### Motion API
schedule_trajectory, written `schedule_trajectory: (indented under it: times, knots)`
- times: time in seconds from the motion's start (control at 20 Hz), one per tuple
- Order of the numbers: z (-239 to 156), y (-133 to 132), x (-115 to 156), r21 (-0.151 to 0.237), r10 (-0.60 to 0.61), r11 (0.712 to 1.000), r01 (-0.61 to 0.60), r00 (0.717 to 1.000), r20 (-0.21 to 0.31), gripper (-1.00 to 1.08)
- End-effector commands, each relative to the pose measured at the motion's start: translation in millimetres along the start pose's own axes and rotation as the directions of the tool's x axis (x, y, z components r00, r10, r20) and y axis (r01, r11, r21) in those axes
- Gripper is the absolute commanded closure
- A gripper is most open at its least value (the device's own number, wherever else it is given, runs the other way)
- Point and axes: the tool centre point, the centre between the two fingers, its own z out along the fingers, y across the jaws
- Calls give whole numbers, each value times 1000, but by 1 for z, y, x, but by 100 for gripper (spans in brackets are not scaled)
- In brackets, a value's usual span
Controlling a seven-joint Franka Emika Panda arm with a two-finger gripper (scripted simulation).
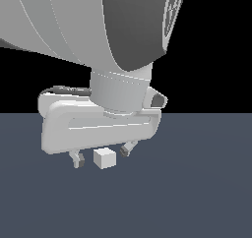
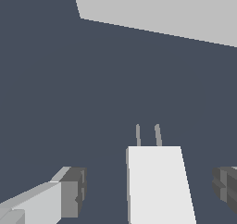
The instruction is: Plug the charger into the wall socket.
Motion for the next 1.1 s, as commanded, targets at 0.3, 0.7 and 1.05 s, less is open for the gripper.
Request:
schedule_trajectory:
  times: [0.3, 0.7, 1.05]
  knots:
    - [3, 0, -1, -1, 0, 1000, 0, 1000, -1, 108]
    - [3, -3, 1, 2, -3, 1000, 3, 1000, -2, 108]
    - [-11, -6, 9, -21, 46, 999, -46, 999, -4, 108]
